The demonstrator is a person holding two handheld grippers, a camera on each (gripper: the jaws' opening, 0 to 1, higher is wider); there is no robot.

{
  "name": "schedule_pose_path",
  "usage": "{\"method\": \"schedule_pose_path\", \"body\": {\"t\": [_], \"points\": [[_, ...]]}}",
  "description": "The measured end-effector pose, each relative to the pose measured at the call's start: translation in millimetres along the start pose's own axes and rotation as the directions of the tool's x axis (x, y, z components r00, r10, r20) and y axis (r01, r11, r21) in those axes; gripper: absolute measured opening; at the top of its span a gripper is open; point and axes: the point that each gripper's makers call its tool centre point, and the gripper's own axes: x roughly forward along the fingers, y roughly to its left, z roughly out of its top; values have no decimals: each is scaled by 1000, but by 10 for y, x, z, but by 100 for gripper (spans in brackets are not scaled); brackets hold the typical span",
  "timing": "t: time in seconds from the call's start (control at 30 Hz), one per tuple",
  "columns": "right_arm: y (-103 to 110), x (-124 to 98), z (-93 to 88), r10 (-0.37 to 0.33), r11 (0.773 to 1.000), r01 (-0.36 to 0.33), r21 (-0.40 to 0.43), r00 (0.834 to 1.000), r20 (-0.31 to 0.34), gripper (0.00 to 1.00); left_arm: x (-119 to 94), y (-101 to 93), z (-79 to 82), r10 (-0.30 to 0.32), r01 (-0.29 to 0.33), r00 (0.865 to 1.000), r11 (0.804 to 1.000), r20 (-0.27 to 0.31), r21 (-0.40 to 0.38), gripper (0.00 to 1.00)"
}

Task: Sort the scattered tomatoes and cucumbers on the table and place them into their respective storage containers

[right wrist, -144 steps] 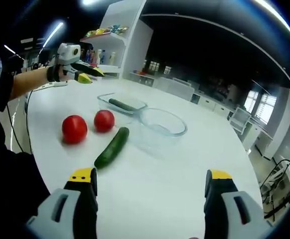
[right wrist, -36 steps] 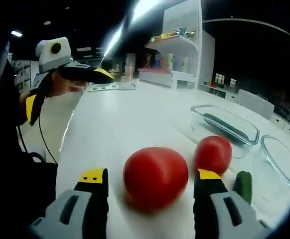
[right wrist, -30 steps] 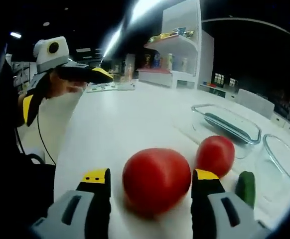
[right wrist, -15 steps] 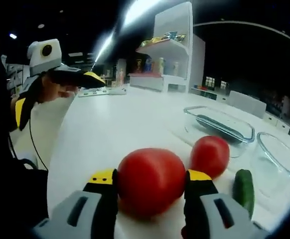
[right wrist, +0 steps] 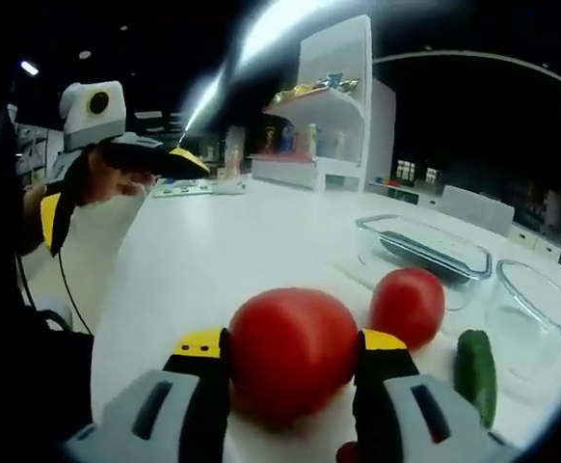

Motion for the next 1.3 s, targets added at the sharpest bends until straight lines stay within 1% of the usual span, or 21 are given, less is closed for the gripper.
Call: {"method": "schedule_pose_path", "body": {"t": [0.1,0.2,0.27,0.37,0.4,0.43,0.57,0.6,0.63,0.67,0.77,0.83,0.97,1.03,1.13,1.17,1.2,1.23,1.27,1.3], "points": [[29,-32,48,14,999,-15,42,1000,22,45,-12,39,16,19,-19,1000,1000,2,-2,94],[-2,-82,133,8,994,-15,112,998,65,45,-29,57,48,24,-23,1000,1000,15,-11,94],[-67,-145,204,2,987,-18,162,995,96,45,-28,51,51,21,-21,1000,1000,14,-10,94],[-177,-234,308,-9,979,-18,203,991,131,45,-23,31,43,14,-14,1000,1000,6,-1,94],[-247,-285,366,-20,976,-13,219,989,148,45,-21,26,43,13,-13,1000,1000,5,0,94],[-288,-308,397,-25,975,-10,221,988,155,45,-19,21,44,11,-11,1000,1000,6,0,94],[-553,-474,590,-82,975,39,219,978,192,45,-11,15,54,10,-10,1000,1000,9,-4,94],[-619,-524,646,-90,971,40,234,974,206,45,-10,12,57,10,-9,1000,1000,10,-4,94],[-694,-589,724,-98,963,34,269,969,229,44,-8,8,62,9,-9,1000,1000,12,-2,94],[-749,-644,770,-105,960,35,276,965,239,44,-8,2,65,7,-7,1000,1000,13,-2,94],[-914,-786,887,-147,961,76,266,954,260,44,-12,-8,75,7,-7,1000,1000,19,-3,94],[-957,-828,920,-158,961,85,264,951,266,44,-16,-15,85,7,-7,1000,1000,21,-2,94],[-1175,-991,1075,-203,956,126,264,936,288,44,-32,-44,122,1,-1,1000,1000,28,3,94],[-1333,-1073,1148,-245,951,170,258,923,296,44,-39,-49,130,1,-1,1000,1000,28,9,94],[-1523,-1120,1217,-282,942,202,268,910,305,44,-47,-47,138,2,-3,1000,1000,29,12,94],[-1635,-1127,1225,-307,934,225,279,903,300,44,-48,-47,137,3,-3,1000,1000,28,13,94],[-1769,-1134,1201,-347,920,269,285,897,273,44,-47,-48,135,4,-4,1000,1000,26,16,94],[-2001,-1152,1198,-379,909,307,282,891,251,44,-49,-55,134,2,-3,1000,1000,24,20,94],[-2143,-1148,1192,-402,900,332,282,883,243,44,-50,-64,135,0,-1,1000,1000,24,24,94],[-2243,-1139,1156,-434,885,364,289,870,234,44,-56,-78,140,-2,2,1000,1000,26,28,94]]}}
